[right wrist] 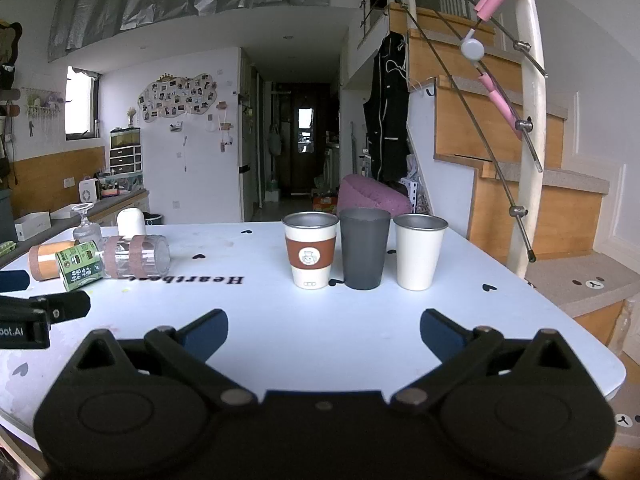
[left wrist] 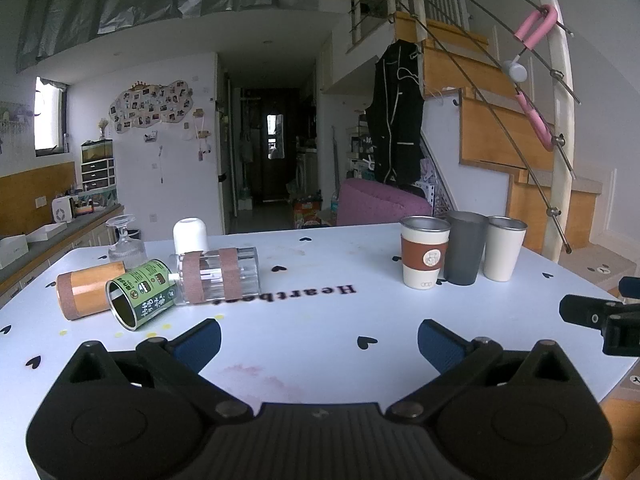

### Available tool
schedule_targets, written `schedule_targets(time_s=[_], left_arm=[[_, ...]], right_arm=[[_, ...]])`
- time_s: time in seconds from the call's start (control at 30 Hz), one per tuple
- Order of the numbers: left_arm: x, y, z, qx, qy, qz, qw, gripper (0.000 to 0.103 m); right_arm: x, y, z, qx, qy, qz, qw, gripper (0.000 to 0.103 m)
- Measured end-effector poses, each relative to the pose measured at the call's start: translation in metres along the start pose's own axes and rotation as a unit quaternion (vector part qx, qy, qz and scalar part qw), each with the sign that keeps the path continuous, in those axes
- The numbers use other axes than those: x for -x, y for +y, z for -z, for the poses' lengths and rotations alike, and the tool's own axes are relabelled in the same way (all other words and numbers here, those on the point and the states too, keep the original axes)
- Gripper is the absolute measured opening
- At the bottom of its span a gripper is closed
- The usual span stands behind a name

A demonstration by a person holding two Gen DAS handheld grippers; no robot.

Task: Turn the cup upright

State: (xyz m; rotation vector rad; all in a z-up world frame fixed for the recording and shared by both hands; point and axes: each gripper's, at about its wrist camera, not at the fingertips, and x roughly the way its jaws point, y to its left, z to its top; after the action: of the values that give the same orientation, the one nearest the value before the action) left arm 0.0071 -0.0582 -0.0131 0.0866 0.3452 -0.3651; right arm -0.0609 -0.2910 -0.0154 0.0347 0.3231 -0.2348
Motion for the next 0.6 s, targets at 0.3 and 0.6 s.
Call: schedule_targets(time_s=[0.3, 0.6], left_arm=[[-0.0001, -0.0001, -0.0001, 0.000, 0.000, 0.000, 1.0000, 0.103], [0.0000, -0.0001, -0.0001, 0.000, 0.000, 0.000, 1.0000, 0.103]], right_arm=[[-0.0001, 0.0002, -0.0001, 0.000, 0.000, 0.000, 1.000, 0.103], [0.0000, -0.0010, -0.0004, -0.001, 0.000, 0.000, 1.000, 0.103]])
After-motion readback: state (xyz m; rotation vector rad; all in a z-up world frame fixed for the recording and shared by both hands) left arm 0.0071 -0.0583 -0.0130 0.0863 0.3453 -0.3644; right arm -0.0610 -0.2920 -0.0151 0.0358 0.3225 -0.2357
